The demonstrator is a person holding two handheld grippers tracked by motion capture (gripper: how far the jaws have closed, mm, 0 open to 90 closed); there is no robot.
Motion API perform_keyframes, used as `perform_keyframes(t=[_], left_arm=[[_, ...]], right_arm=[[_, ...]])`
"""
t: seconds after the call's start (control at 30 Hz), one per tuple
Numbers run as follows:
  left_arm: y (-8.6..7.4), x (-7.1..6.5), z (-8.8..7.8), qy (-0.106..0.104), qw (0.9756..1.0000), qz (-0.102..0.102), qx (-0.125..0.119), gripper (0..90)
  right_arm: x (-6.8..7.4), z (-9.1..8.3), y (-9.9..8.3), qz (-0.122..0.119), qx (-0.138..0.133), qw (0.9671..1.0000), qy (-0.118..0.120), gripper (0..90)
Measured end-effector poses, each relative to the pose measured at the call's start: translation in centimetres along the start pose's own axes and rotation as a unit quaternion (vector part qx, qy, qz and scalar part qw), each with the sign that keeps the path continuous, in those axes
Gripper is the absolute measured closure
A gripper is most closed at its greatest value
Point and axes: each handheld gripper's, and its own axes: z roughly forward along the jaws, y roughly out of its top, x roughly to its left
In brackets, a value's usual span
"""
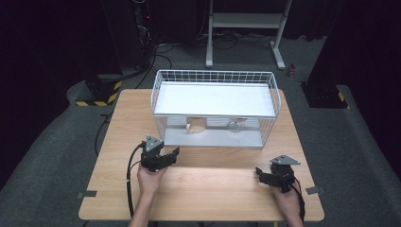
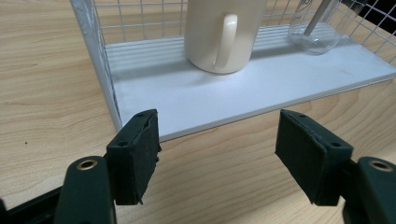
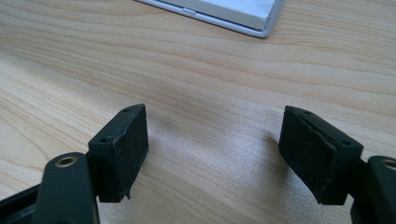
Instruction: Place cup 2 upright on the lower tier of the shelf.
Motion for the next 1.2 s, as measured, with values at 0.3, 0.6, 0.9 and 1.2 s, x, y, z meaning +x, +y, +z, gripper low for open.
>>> perform_keyframes(t=[0.3, 0.6, 0.9, 1.2], left_arm=[[-0.4, 0.3, -0.4, 0.003, 1.0, -0.004, -0.003, 30.7], [-0.8, 0.3, -1.0, 0.001, 0.9999, -0.008, -0.006, 30.7], [-1.5, 0.4, -1.4, 0.002, 0.9999, -0.012, -0.005, 30.7], [-2.0, 0.6, -1.9, 0.004, 0.9998, -0.016, -0.005, 30.7]], right_arm=[[0.0, 0.0, 0.0, 0.0, 0.0, 1.0, 0.0, 24.0], [0.0, 0.0, 0.0, 0.001, 0.0, 1.0, 0.0, 24.0], [0.0, 0.0, 0.0, 0.0, 0.0, 1.0, 0.0, 24.1], [0.0, 0.0, 0.0, 0.001, 0.0, 1.0, 0.0, 24.1]])
